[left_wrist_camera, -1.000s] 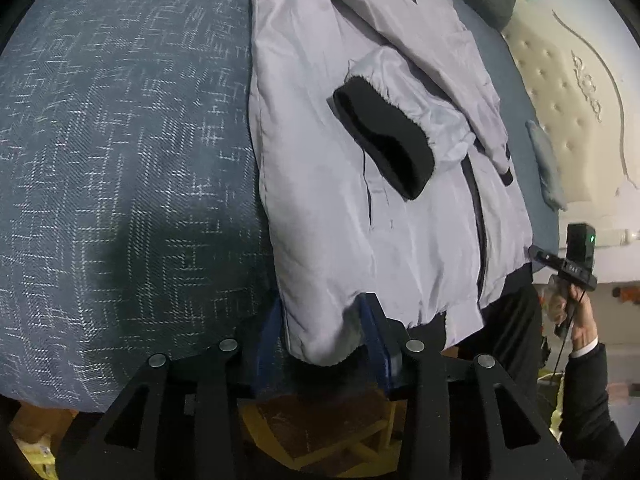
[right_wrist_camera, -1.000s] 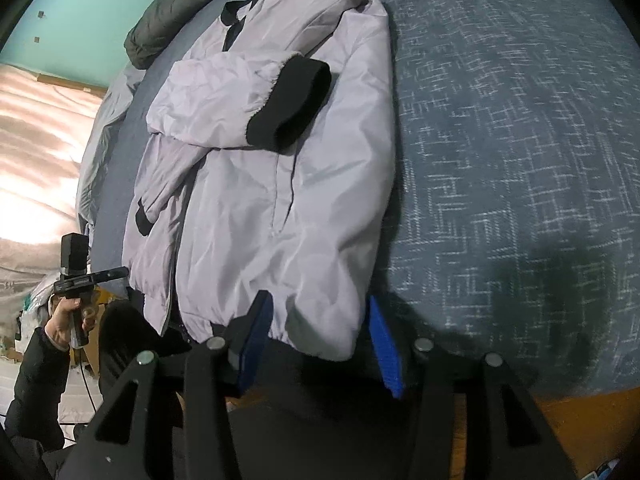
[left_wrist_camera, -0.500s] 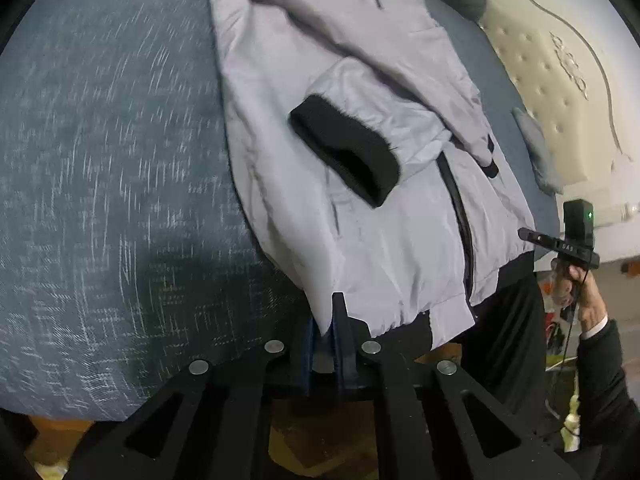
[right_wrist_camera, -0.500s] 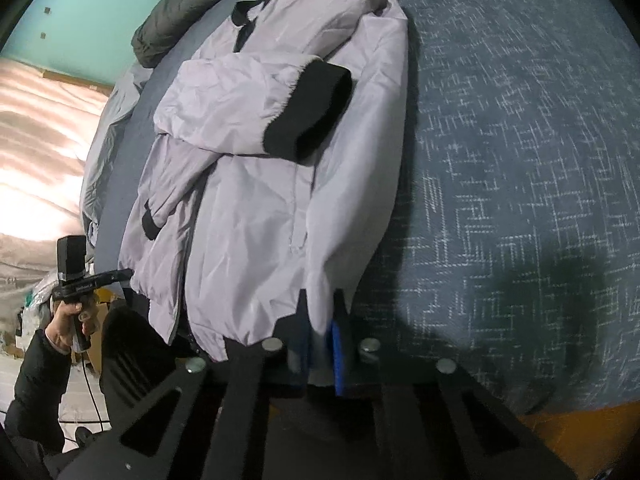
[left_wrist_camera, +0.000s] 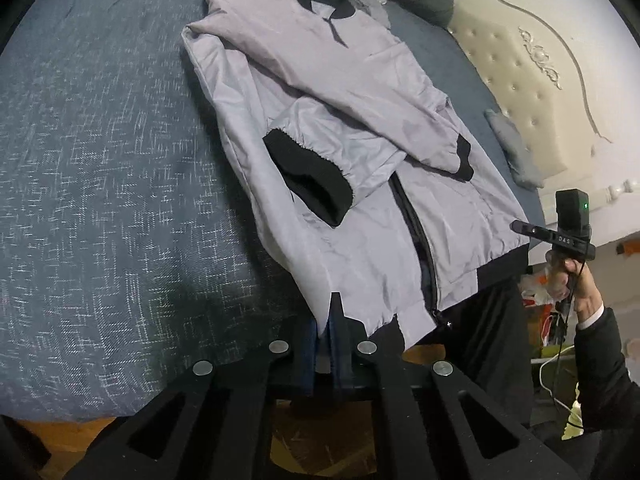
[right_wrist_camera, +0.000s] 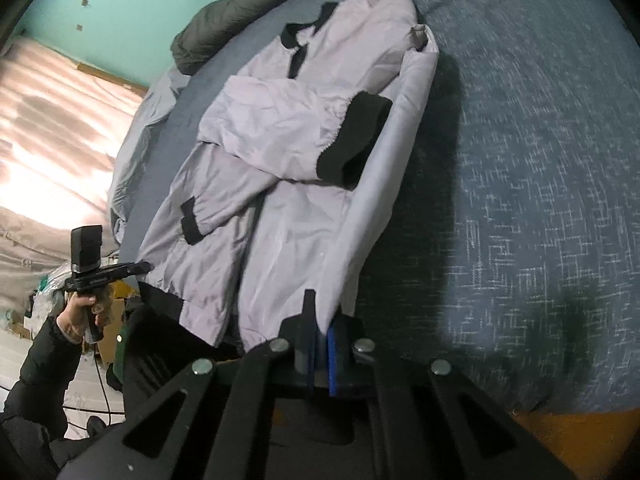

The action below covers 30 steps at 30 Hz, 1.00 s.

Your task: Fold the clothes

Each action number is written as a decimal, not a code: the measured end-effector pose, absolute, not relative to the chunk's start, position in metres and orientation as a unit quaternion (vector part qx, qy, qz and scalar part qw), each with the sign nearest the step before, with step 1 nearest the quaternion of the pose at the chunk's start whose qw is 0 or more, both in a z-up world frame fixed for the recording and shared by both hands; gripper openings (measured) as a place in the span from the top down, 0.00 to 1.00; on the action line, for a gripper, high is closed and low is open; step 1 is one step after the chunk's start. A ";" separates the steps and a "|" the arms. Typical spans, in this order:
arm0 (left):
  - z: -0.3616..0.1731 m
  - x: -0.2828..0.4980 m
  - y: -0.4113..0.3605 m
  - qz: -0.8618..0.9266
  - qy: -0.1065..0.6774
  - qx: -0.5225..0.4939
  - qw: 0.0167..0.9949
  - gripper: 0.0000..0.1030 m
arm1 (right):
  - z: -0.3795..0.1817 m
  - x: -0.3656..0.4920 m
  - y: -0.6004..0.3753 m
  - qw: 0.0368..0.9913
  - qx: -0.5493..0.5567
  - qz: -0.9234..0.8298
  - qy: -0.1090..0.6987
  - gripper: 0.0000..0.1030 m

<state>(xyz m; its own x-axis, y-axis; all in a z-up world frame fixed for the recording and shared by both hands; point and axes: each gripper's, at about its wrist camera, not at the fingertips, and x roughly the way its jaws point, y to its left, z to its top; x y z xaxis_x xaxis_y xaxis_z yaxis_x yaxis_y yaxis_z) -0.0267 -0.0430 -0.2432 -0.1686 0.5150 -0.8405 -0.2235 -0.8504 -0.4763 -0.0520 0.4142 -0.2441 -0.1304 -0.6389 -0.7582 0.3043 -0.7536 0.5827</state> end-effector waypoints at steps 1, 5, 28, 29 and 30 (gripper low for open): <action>-0.241 -0.026 -0.043 0.755 -0.121 -0.595 0.246 0.96 | -0.241 -0.052 0.414 0.323 0.575 -0.738 -0.146 0.97; -0.230 -0.019 -0.042 0.755 -0.109 -0.595 0.253 0.96 | -0.227 -0.049 0.413 0.338 0.569 -0.737 -0.139 0.97; -0.180 -0.041 -0.049 0.752 -0.120 -0.577 0.294 0.96 | -0.178 -0.067 0.404 0.391 0.530 -0.739 -0.143 0.97; -0.179 -0.047 -0.048 0.753 -0.121 -0.575 0.295 0.96 | -0.175 -0.074 0.404 0.392 0.528 -0.740 -0.142 0.97; -0.177 -0.051 -0.047 0.754 -0.124 -0.573 0.296 0.96 | -0.170 -0.078 0.402 0.393 0.526 -0.741 -0.143 0.97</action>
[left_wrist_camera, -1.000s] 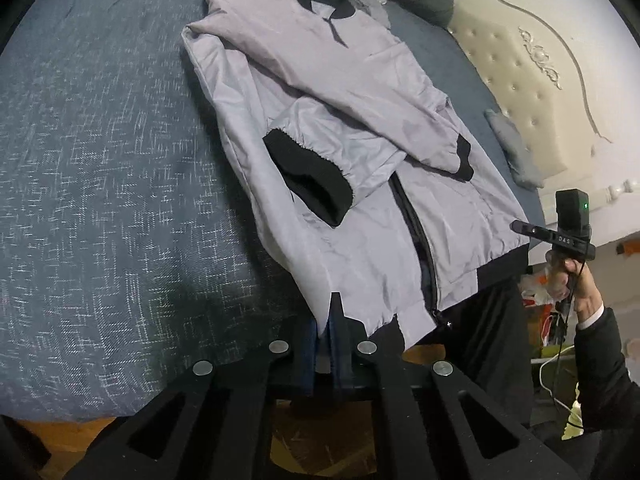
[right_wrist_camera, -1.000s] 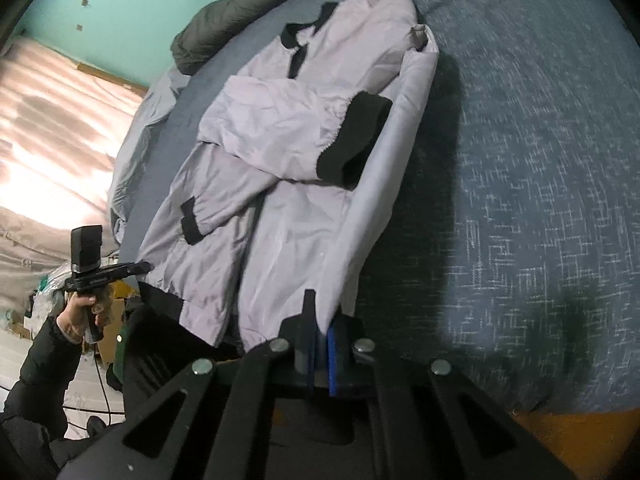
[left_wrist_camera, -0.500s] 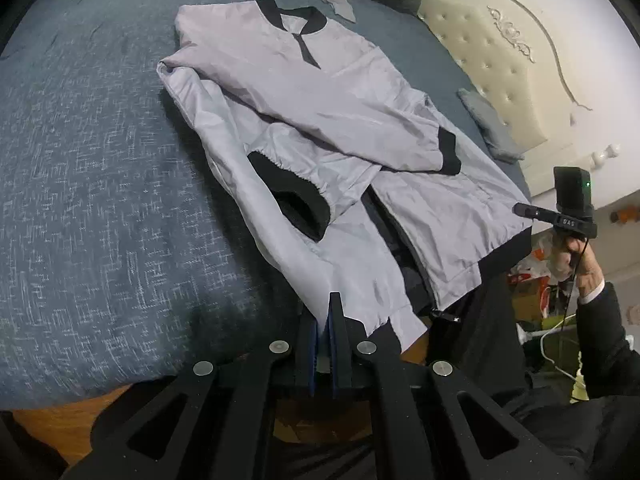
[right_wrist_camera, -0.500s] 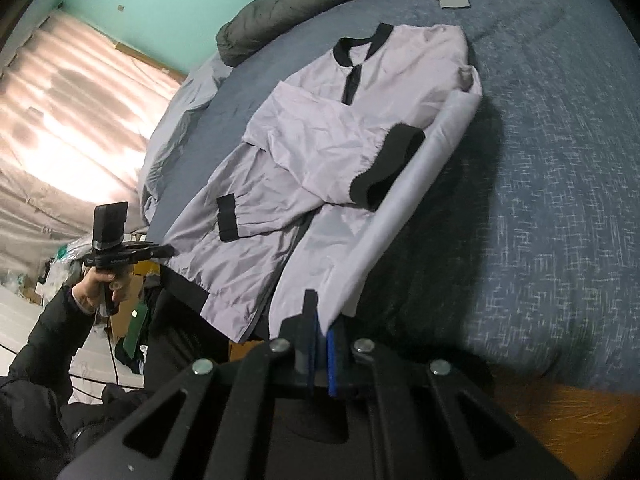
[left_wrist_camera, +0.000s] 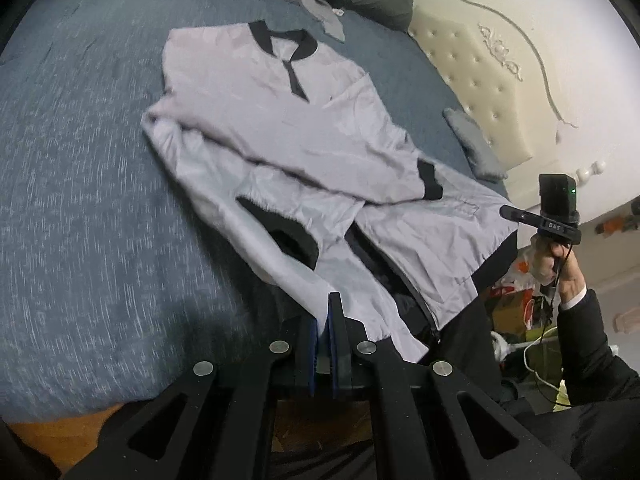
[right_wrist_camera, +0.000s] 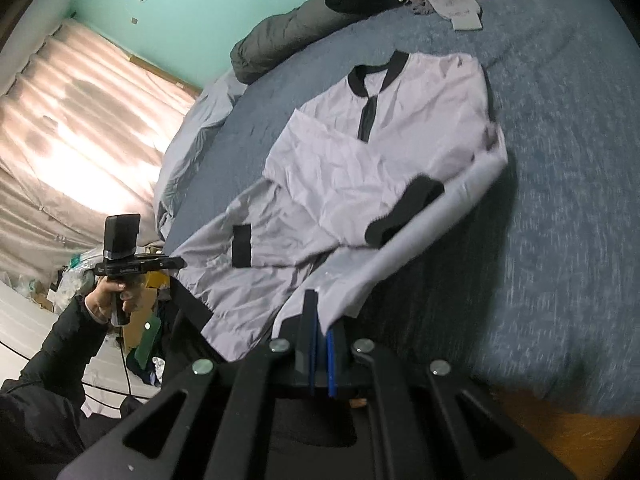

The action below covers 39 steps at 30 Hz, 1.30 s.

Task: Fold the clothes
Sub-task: 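Lift the hem with both grippers and fold it toward the black collar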

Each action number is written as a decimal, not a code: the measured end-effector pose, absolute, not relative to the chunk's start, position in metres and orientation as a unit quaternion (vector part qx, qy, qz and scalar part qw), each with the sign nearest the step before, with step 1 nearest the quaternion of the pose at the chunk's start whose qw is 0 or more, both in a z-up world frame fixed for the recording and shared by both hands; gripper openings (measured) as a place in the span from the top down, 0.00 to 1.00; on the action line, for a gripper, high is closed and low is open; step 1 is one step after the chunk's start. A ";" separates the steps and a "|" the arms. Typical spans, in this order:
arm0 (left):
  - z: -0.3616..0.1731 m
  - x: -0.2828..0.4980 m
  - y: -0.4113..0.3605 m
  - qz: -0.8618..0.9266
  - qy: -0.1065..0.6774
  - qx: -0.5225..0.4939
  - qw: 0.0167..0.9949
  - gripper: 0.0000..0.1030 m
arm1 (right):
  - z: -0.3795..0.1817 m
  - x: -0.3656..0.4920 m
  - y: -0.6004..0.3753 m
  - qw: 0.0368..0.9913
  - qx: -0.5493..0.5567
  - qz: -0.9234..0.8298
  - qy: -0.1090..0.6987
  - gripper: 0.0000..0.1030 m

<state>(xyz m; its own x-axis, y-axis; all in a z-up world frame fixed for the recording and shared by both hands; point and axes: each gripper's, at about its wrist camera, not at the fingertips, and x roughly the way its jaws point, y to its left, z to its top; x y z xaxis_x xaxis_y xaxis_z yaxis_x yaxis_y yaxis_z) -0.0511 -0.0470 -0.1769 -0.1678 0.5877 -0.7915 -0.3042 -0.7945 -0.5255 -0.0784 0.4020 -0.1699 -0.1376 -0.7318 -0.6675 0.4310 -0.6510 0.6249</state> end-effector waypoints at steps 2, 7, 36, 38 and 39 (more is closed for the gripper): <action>-0.172 -0.061 -0.049 0.757 -0.129 -0.570 0.293 0.96 | -0.165 -0.088 0.400 0.395 0.524 -0.741 -0.144 0.97; -0.159 -0.100 -0.052 0.762 -0.147 -0.558 0.294 0.96 | -0.147 -0.124 0.395 0.395 0.514 -0.747 -0.149 0.97; -0.260 -0.437 -0.111 0.726 -0.335 -0.573 0.181 0.93 | -0.220 -0.454 0.369 0.262 0.537 -0.765 -0.240 0.97; -0.270 -0.443 -0.112 0.722 -0.341 -0.577 0.174 0.92 | -0.231 -0.462 0.373 0.253 0.543 -0.763 -0.244 0.97; -0.274 -0.444 -0.114 0.720 -0.347 -0.576 0.169 0.91 | -0.235 -0.464 0.374 0.251 0.544 -0.762 -0.247 0.95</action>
<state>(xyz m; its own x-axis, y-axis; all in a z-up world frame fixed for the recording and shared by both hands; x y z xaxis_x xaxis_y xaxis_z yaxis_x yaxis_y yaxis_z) -0.4440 -0.1142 -0.2740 -0.2782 0.6443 -0.7124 0.1562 -0.7014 -0.6954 -0.4643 0.3743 -0.2352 -0.2819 -0.6507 -0.7051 0.1134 -0.7523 0.6489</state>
